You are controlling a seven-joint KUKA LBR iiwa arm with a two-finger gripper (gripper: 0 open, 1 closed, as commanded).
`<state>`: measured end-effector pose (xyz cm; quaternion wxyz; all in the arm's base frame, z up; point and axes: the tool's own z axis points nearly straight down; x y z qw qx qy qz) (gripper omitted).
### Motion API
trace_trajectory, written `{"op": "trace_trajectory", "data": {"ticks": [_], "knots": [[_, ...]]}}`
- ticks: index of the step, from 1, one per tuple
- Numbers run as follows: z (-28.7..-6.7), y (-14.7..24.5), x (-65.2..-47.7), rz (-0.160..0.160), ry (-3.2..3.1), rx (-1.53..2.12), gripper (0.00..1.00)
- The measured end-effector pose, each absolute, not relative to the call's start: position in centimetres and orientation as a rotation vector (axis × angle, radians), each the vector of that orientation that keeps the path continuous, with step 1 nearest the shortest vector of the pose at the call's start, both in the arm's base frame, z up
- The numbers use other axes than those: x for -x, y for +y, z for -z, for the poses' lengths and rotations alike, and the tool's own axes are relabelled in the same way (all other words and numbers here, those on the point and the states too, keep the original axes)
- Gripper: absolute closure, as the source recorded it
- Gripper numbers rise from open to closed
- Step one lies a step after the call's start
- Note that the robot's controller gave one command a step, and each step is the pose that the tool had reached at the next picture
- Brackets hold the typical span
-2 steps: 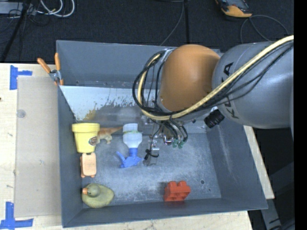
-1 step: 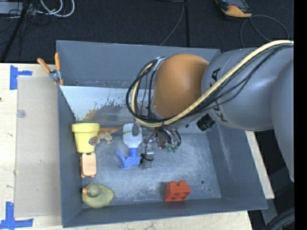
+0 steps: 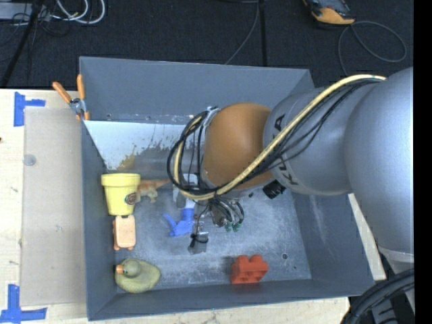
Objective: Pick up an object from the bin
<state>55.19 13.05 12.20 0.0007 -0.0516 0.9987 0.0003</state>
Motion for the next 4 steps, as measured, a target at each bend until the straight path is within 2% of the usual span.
{"op": "trace_trajectory", "data": {"ticks": [1, 2, 3, 4], "knots": [[-8.5, 11.6, -56.2, -0.001, 3.119, 0.315, 1.0], [-8.5, 11.6, -56.2, -0.001, 3.119, 0.314, 1.0], [-10.1, 11.8, -56.9, -0.001, 3.117, 0.347, 1.0], [-26.5, 11.8, -55.1, -0.003, 3.12, 0.252, 1.0]]}}
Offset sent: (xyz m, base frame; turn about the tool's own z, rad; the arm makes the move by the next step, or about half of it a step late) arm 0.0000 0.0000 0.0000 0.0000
